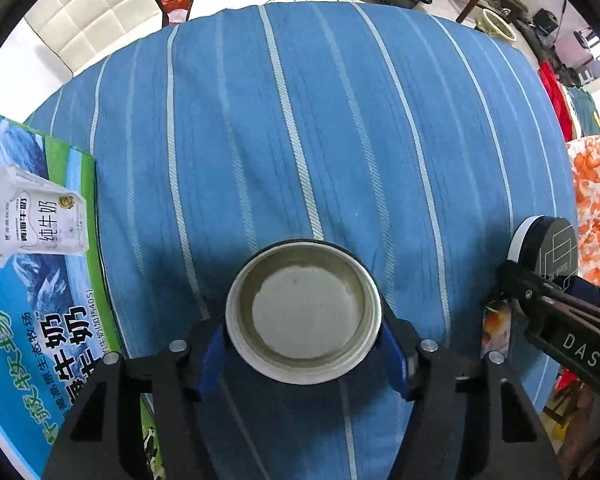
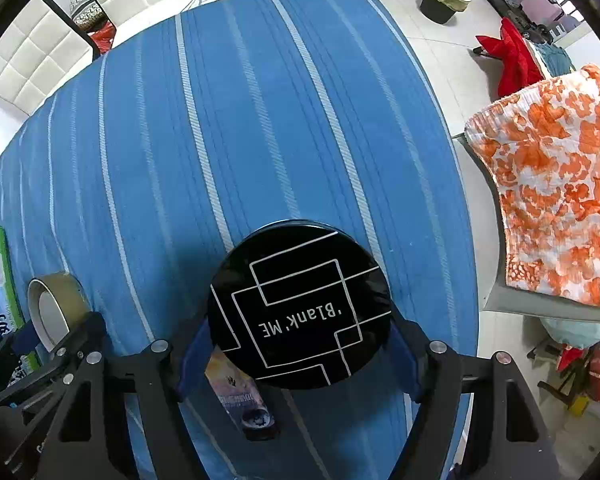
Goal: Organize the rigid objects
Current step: 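Carry the compact and white tin into the carton and release both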
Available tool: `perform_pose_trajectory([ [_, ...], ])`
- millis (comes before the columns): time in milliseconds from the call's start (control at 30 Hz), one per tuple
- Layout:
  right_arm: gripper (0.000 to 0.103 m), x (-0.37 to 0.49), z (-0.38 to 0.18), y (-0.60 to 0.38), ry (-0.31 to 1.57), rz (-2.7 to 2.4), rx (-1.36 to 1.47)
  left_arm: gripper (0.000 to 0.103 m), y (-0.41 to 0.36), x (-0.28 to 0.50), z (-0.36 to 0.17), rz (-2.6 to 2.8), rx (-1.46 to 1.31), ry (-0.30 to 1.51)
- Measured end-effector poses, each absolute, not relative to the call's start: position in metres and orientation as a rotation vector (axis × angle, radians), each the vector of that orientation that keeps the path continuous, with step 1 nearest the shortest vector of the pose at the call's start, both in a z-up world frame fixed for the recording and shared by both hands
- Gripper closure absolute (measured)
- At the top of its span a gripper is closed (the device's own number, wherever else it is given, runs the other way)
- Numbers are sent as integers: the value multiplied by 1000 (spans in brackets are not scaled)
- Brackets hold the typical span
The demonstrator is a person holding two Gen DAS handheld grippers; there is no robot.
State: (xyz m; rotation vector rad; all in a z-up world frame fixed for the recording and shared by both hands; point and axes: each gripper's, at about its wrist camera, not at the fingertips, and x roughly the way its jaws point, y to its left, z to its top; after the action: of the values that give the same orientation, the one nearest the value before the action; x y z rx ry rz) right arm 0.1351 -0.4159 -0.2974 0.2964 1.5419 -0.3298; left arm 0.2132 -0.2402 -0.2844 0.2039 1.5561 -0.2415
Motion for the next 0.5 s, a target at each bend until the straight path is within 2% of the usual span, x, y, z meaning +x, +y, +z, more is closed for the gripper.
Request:
perform_pose_trajectory([
  [500,27,92,-237,-411,1424,-213,473,41,-216,172,-226,-287,149,1475],
])
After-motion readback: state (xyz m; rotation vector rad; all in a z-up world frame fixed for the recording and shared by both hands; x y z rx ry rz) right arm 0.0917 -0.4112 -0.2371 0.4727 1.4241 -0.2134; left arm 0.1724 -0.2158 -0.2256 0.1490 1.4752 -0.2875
